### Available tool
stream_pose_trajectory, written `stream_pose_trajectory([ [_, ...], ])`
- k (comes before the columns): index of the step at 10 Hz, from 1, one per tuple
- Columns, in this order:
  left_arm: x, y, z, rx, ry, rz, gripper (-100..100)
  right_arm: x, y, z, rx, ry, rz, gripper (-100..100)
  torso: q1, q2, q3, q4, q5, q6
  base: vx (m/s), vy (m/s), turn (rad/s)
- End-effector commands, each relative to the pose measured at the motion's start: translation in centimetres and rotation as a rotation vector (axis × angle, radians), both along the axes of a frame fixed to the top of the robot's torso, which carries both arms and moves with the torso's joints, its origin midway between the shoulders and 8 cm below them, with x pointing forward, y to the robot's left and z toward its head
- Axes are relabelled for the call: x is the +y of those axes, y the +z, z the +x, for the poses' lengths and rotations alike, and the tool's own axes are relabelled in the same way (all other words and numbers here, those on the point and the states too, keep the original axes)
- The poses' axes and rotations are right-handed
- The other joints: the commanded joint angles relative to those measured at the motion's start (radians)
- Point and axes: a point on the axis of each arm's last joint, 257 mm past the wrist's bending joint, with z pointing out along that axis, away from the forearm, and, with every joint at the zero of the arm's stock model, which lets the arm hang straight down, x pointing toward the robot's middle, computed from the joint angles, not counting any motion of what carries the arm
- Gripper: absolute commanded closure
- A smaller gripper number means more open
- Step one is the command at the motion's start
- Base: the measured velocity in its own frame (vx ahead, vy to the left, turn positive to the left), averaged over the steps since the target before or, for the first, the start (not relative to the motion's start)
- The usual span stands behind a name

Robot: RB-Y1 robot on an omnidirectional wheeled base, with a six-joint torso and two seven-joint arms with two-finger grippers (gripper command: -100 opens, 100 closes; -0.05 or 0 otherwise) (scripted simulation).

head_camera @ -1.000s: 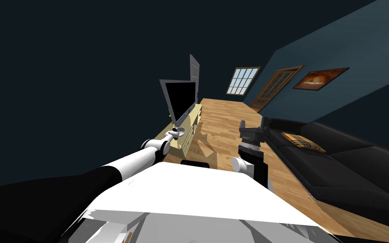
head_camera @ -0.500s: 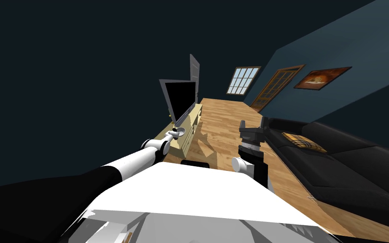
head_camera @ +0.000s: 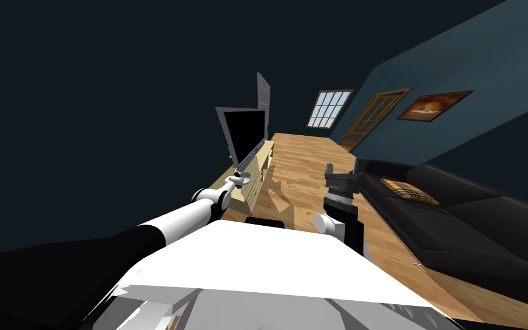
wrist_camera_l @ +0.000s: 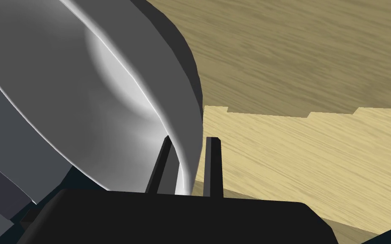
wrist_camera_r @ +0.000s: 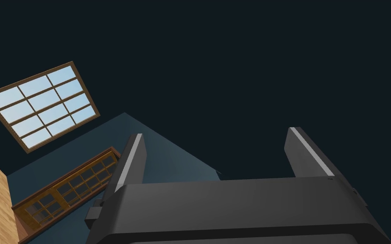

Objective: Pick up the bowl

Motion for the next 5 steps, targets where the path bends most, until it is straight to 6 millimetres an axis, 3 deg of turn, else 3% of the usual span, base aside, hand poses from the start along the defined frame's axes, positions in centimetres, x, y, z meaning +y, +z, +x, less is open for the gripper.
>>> stream_pose_trajectory([
  [1,-0.02,0.86,0.75,-0.001,-0.001,0.000,100,0.00,0.00,0.00,0.000,0.000,0.000,0,0.000,0.000,0.000,0.000,0.000,0.000,-0.047,-0.013,0.015],
  [4,-0.04,0.75,0.70,-0.001,-0.001,0.000,100,0.00,0.00,0.00,0.000,0.000,0.000,0,-0.001,0.001,0.001,0.001,0.000,0.000,-0.028,-0.005,0.001],
  [5,-0.04,0.74,0.67,0.000,-0.001,0.000,0,0.00,0.00,0.00,0.000,0.000,0.000,0,0.000,0.000,0.000,0.001,0.000,0.000,0.000,0.000,0.000],
])
